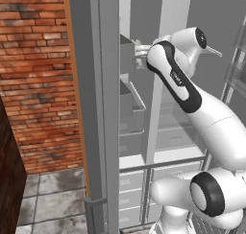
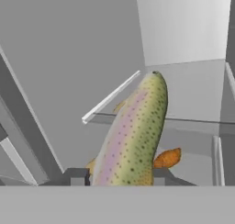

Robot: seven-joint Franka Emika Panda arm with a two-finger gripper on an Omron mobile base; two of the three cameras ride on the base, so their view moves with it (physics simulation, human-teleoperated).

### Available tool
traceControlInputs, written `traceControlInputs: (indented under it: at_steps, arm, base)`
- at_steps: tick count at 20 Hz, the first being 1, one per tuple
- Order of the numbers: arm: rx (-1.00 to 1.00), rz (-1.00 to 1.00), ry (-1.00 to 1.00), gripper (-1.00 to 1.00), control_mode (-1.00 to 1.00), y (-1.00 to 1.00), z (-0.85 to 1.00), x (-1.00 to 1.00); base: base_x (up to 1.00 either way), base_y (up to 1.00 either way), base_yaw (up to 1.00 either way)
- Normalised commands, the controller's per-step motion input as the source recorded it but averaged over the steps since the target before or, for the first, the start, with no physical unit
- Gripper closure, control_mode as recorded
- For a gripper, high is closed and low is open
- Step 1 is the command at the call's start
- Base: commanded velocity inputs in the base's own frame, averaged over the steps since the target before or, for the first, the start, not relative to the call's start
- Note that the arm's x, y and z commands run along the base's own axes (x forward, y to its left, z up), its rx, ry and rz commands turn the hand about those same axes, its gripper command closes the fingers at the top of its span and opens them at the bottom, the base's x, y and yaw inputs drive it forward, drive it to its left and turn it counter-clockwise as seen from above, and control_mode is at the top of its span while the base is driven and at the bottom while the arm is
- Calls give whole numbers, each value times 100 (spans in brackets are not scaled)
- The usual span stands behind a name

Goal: There's a fish in the fridge that needs to be moved to the freezer for freezing. Pick up the fish from the fridge, place it on any shelf in the freezer, and close the fridge and freezer doors when done.

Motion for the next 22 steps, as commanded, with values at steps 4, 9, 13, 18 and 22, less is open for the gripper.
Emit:
traceControlInputs:
  at_steps: [4, 9, 13, 18, 22]
  arm:
    - [-4, 1, 1, 100, -100, 25, 0, 57]
    - [-1, 0, 0, 100, -100, 3, 0, 59]
    - [-3, 0, 0, 100, -100, 12, 0, 59]
    - [-1, 0, 0, 100, -100, 0, 0, 56]
    - [-5, -1, 0, 100, -100, 18, -25, 51]
  base:
    - [0, 0, 0]
    - [0, 0, 0]
    - [0, 0, 0]
    - [0, 0, 0]
    - [0, 0, 0]
